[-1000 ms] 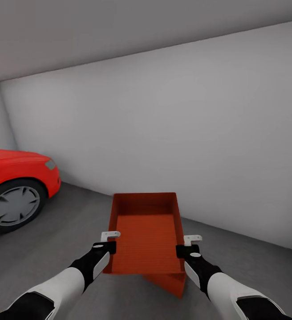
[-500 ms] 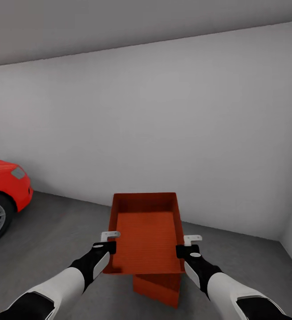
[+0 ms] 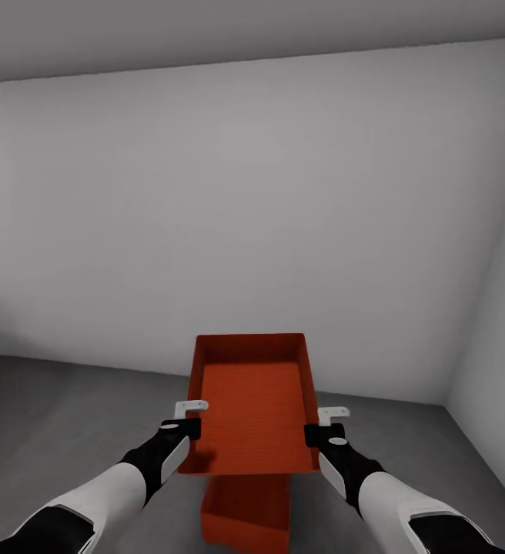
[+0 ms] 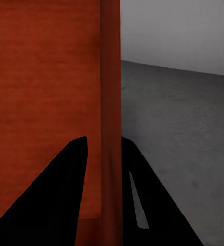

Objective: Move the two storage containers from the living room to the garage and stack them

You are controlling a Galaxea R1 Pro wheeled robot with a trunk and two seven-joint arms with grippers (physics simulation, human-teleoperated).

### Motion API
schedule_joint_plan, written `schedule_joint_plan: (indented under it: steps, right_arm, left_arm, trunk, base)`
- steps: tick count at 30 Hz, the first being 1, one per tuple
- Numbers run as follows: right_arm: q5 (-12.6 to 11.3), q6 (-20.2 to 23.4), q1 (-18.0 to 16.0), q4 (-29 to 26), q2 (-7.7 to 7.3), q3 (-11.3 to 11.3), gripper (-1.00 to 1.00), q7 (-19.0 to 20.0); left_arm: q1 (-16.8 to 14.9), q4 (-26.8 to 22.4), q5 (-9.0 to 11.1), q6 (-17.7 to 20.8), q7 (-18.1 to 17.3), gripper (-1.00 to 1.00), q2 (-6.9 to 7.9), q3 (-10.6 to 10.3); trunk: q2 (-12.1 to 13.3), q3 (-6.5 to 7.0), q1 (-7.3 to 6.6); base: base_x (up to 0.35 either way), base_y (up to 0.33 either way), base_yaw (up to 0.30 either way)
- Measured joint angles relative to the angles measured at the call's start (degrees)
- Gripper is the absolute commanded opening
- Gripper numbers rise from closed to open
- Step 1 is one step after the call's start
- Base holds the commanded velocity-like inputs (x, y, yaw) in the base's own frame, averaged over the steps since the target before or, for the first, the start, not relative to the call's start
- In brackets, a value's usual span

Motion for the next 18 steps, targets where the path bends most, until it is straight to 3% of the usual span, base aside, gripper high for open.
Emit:
schedule_joint_plan:
  steps: [11,18]
  right_arm:
    - [0.0,0.0,0.0,0.0,-0.01,-0.1,-1.0,0.1]
    - [0.0,0.0,0.0,0.0,0.0,-0.2,-1.0,0.1]
  left_arm:
    - [0.0,-0.3,0.0,0.3,0.1,-1.0,0.04,-0.2]
    - [0.0,-0.4,0.0,0.4,0.2,-1.0,0.07,-0.3]
  trunk:
    - [0.0,0.0,0.0]
    - [0.0,0.0,0.0]
  base:
    - [0.318,0.104,-0.281]
    - [0.301,0.209,-0.066]
